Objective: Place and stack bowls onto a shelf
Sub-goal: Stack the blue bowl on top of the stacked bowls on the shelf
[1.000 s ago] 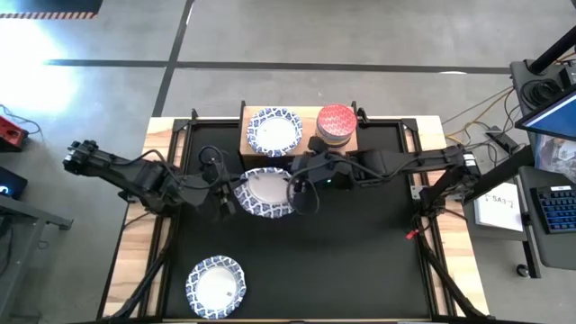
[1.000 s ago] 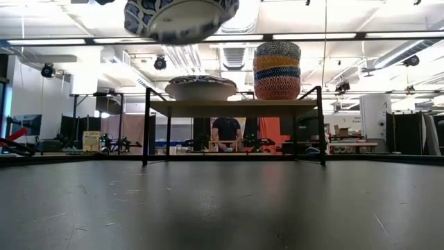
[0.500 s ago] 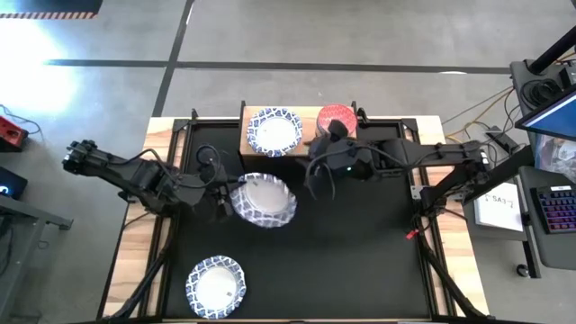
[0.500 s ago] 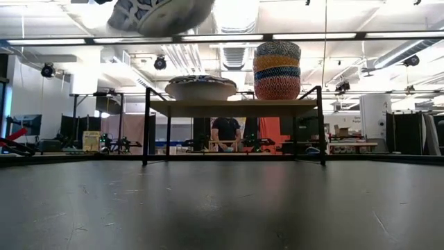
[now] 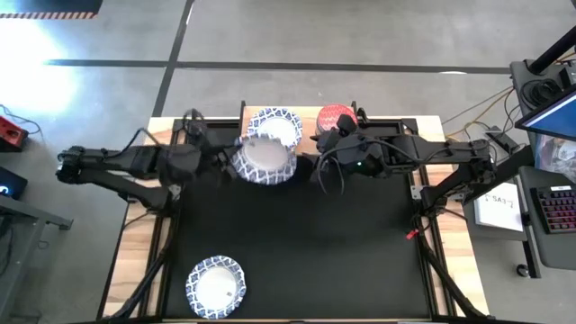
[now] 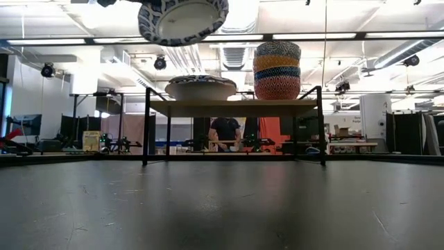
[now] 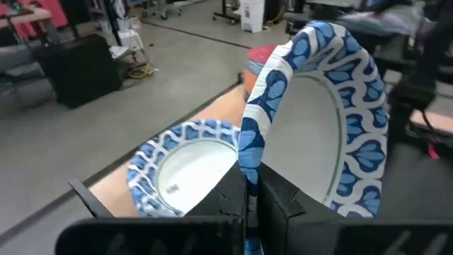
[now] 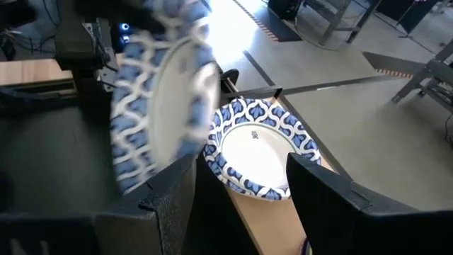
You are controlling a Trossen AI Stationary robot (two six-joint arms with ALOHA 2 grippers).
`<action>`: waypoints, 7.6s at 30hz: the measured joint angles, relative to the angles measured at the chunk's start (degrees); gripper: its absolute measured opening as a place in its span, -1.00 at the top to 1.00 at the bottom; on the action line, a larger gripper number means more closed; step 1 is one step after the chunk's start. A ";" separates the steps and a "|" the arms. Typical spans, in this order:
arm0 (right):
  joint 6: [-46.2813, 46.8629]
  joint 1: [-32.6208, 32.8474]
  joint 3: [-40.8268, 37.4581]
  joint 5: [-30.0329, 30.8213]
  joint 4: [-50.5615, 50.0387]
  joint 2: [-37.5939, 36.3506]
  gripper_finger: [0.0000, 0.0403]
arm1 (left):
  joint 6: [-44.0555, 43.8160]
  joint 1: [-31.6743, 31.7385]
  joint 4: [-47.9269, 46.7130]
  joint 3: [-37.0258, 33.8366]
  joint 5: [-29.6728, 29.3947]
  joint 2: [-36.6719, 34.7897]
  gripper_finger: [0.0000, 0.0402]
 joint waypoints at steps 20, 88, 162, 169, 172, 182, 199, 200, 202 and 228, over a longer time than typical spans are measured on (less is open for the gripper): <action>6.49 0.00 0.00 -1.07 -9.72 0.11 -0.04 | -6.74 41.84 9.09 0.02 44.68 7.28 1.00; 13.18 0.15 -0.07 -8.59 -23.05 0.15 -0.04 | -42.94 -12.46 -30.29 -5.95 24.33 1.54 0.06; 14.66 0.15 -0.11 -8.59 -23.26 0.17 -0.04 | -74.29 -47.64 -4.76 -23.65 35.28 22.94 0.96; 14.68 0.15 -0.11 -8.59 -23.24 0.17 -0.04 | -64.38 -42.95 -3.68 -23.67 26.49 14.77 0.98; 14.86 0.15 -0.11 -8.59 -23.24 0.17 -0.04 | -60.24 -38.83 -4.39 -23.67 22.73 9.94 0.98; 15.68 0.15 -0.11 -9.99 -23.33 0.17 -0.04 | -36.56 -18.27 -1.41 -23.67 16.55 -4.17 0.98; 17.64 0.28 -0.17 -13.20 -12.42 2.34 -0.04 | -15.94 6.45 22.17 -20.75 20.54 -3.16 0.98; 17.60 0.28 -0.17 -13.19 -10.24 2.71 -0.04 | -14.79 6.42 22.73 -19.97 19.45 -2.23 0.98; 17.53 0.28 -0.17 -13.51 -7.54 2.87 -0.04 | -12.84 6.45 22.30 -18.47 17.53 -0.18 0.98; 13.57 -0.64 -0.10 -13.49 -6.31 3.74 0.17 | -4.42 6.55 22.09 -9.95 15.53 7.39 0.98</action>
